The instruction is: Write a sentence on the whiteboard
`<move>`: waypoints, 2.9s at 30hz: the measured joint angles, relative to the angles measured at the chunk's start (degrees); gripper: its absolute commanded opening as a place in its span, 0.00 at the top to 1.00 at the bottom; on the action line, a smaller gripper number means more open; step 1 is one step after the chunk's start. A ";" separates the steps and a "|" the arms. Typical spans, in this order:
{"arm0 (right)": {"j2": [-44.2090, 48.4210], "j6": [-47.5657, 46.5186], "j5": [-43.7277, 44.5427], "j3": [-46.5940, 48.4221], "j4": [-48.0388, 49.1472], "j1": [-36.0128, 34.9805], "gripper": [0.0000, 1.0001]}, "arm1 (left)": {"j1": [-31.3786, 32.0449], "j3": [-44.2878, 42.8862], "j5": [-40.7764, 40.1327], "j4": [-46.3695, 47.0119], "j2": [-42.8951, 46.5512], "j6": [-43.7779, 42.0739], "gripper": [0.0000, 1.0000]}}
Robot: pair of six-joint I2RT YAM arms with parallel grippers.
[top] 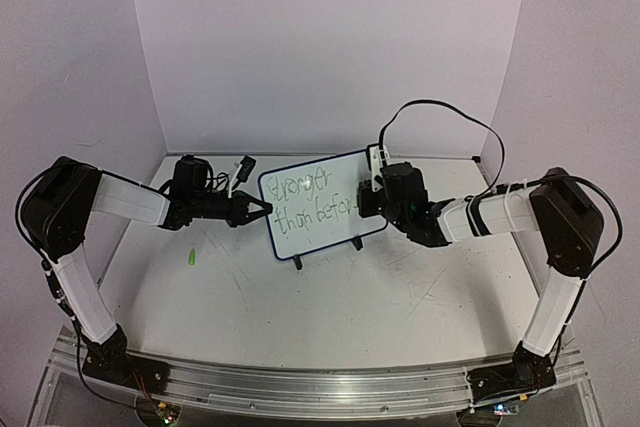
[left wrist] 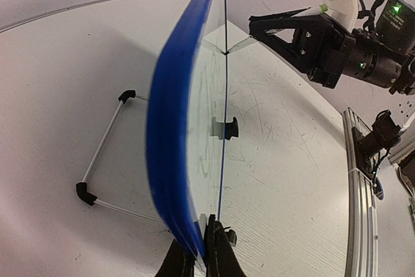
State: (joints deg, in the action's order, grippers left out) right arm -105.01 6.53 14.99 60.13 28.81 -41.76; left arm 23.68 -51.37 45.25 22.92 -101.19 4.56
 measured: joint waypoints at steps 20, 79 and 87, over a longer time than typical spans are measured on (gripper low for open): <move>-0.07 3.31 -1.33 0.17 0.34 -0.44 1.00 | 0.00 0.00 -0.04 -0.02 0.00 0.00 1.00; -1.40 4.13 0.02 -3.29 2.46 -1.04 1.00 | 0.02 -0.26 -0.42 -0.55 0.00 0.20 1.00; -1.42 3.60 1.34 -3.29 1.98 -0.22 1.00 | 0.02 -0.26 -0.44 -0.55 0.00 0.20 1.00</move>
State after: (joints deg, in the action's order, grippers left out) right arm -106.43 10.13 16.33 56.84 30.79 -41.98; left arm 23.70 -51.64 44.82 22.37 -101.19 4.75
